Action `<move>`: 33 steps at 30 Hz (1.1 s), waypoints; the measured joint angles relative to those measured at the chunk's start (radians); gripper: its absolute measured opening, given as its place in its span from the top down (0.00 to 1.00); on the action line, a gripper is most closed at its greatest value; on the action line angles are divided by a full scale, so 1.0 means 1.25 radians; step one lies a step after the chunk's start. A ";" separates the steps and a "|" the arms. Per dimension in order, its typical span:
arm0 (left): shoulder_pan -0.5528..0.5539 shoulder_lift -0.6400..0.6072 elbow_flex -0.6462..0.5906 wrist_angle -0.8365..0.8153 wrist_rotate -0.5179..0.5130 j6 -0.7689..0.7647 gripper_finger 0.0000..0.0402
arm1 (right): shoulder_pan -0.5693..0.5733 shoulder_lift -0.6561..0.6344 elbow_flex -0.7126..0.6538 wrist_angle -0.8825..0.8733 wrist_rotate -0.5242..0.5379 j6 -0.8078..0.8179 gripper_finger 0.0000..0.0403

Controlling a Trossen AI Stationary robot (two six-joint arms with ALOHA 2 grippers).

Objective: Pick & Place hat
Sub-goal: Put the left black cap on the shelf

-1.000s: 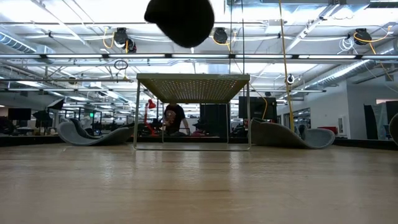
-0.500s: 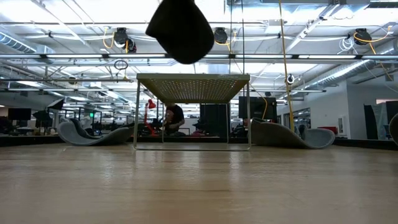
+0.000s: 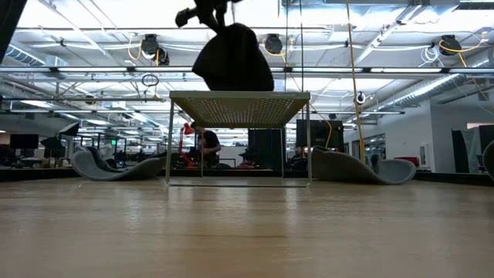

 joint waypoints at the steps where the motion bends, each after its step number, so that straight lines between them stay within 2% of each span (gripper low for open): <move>1: -0.001 0.009 0.000 0.004 -0.017 -0.013 0.98 | 0.000 0.000 0.000 0.007 0.000 -0.011 0.56; 11: -0.009 0.091 0.000 0.061 -0.093 -0.076 0.98 | 0.000 0.000 0.000 0.012 -0.012 -0.025 0.56; 14: -0.016 0.103 0.000 0.049 -0.093 -0.094 0.98 | 0.000 0.000 0.000 0.012 -0.044 -0.005 0.56; 24: -0.039 0.113 0.000 -0.032 -0.089 -0.147 0.98 | 0.000 0.000 0.000 0.012 -0.073 -0.004 0.57; 33: -0.065 0.125 0.000 -0.038 -0.061 -0.172 0.98 | 0.000 0.000 0.000 0.019 -0.085 -0.004 0.57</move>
